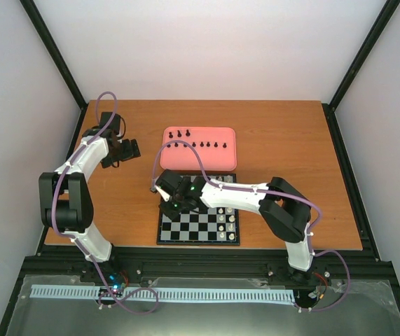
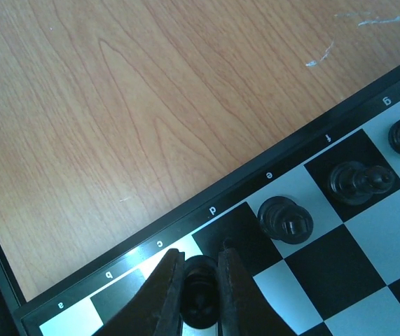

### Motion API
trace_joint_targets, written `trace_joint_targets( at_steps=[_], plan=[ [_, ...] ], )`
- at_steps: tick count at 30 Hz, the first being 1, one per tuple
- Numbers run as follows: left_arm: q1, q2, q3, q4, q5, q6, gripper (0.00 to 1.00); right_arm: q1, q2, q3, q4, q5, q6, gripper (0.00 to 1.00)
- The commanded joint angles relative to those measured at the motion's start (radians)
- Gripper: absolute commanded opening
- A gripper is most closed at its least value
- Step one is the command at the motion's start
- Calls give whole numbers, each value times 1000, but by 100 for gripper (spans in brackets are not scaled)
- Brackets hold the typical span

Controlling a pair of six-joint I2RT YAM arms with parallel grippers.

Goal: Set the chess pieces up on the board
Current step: Place the chess piece on the chessboard.

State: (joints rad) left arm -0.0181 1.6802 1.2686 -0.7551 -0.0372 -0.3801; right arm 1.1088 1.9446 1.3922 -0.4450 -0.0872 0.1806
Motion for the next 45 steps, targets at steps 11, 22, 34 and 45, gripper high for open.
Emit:
trace_joint_targets(
  at_steps=[11,22,34,45],
  plan=[
    [0,-27,-9,19,-6,6,100,12,41,9,46,21,-10,5],
    [0,-29,-15,25,-12,8,100,-8,54,8,48,10,-3,6],
    [0,-20,-15,26,-14,10,100,-32,65,8,48,0,-10,6],
    [0,-11,-7,24,-17,11,100,-40,82,19,46,-33,-18,7]
  ],
)
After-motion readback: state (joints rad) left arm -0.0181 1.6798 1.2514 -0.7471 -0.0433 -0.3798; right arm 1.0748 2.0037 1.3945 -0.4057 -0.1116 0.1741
